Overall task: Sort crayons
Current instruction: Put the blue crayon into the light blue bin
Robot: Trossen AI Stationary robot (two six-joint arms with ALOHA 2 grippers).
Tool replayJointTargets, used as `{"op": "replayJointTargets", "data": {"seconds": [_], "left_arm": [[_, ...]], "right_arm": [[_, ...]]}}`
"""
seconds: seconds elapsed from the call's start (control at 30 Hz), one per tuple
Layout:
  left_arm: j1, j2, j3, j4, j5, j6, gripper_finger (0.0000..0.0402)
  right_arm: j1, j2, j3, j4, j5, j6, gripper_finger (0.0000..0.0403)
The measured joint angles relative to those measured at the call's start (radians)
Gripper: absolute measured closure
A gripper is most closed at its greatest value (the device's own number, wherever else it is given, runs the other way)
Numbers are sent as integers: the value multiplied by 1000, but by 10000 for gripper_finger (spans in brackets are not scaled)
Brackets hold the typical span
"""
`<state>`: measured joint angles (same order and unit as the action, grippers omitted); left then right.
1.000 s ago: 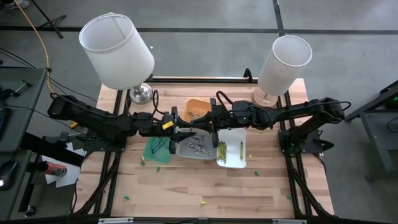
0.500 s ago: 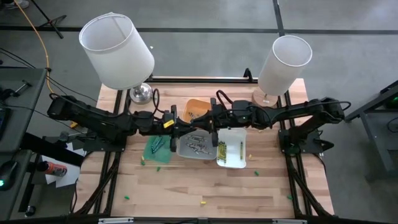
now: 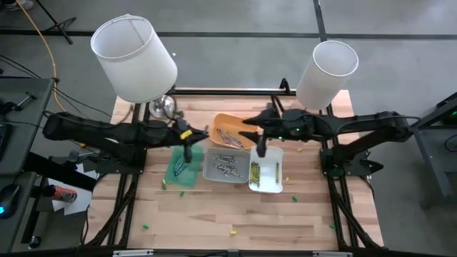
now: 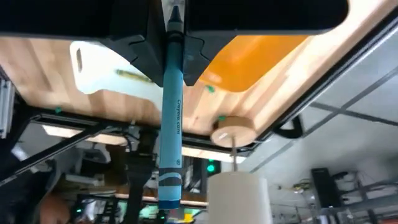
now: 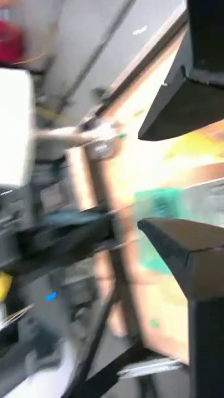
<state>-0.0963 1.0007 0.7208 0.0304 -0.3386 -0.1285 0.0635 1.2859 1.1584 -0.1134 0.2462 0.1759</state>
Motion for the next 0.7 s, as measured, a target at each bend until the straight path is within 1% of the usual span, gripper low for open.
{"op": "replayJointTargets", "data": {"seconds": [0.1, 0.17, 0.23, 0.3, 0.47, 0.57, 0.7], "left_arm": [[-2, -99, -3, -119, -23, 0, 399], [-2, -164, -14, -176, -25, -19, 399], [-2, -222, -31, -205, -26, -64, 399], [-7, -269, -49, -215, -27, -103, 400], [-63, -337, -98, -195, -91, -132, 400], [-99, -340, -109, -185, -118, -143, 400], [-131, -326, -111, -191, -117, -144, 400]], "right_arm": [[0, -58, 0, -200, 40, 67, 185], [8, -89, -1, -318, 49, 121, 179], [26, -121, -22, -391, 73, 164, 178], [55, -156, -63, -423, 111, 202, 177], [133, -254, -215, -383, 221, 364, 177], [172, -296, -305, -321, 260, 466, 177], [200, -314, -397, -208, 287, 569, 177]]}}
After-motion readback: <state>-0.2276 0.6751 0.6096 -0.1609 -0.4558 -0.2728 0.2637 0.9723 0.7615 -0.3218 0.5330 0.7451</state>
